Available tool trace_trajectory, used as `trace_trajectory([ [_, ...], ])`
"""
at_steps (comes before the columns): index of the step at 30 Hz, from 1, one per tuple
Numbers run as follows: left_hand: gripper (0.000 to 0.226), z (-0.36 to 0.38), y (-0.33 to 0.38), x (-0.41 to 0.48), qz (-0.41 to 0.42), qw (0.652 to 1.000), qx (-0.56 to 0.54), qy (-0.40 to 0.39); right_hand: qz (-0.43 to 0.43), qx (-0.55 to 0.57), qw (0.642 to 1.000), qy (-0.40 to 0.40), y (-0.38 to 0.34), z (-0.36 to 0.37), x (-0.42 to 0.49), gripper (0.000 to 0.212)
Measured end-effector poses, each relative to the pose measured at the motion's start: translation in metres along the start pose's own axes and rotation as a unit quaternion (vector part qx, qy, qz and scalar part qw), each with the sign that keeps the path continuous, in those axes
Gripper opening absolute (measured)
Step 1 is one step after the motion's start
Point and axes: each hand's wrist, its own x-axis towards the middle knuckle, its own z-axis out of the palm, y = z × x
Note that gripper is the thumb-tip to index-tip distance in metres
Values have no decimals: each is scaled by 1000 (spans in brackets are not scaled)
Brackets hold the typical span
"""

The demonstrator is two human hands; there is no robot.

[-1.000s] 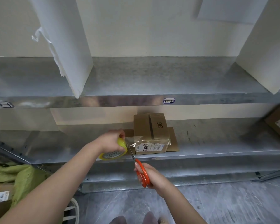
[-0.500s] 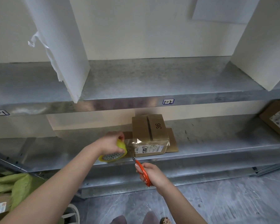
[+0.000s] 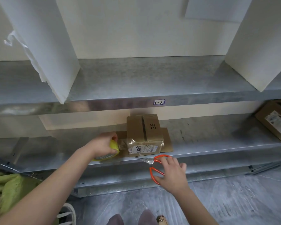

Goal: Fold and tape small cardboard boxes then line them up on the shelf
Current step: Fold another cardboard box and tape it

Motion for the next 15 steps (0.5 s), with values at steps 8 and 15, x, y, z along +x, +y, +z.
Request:
trace_trajectory([
  [8,42,17,4,-1,-54,997,-36,31,67,-30,994,75,114,-21,20,51],
  [15,44,25,17,-9,-89,993,-29,73,112,33,992,42,156,-23,89,56],
])
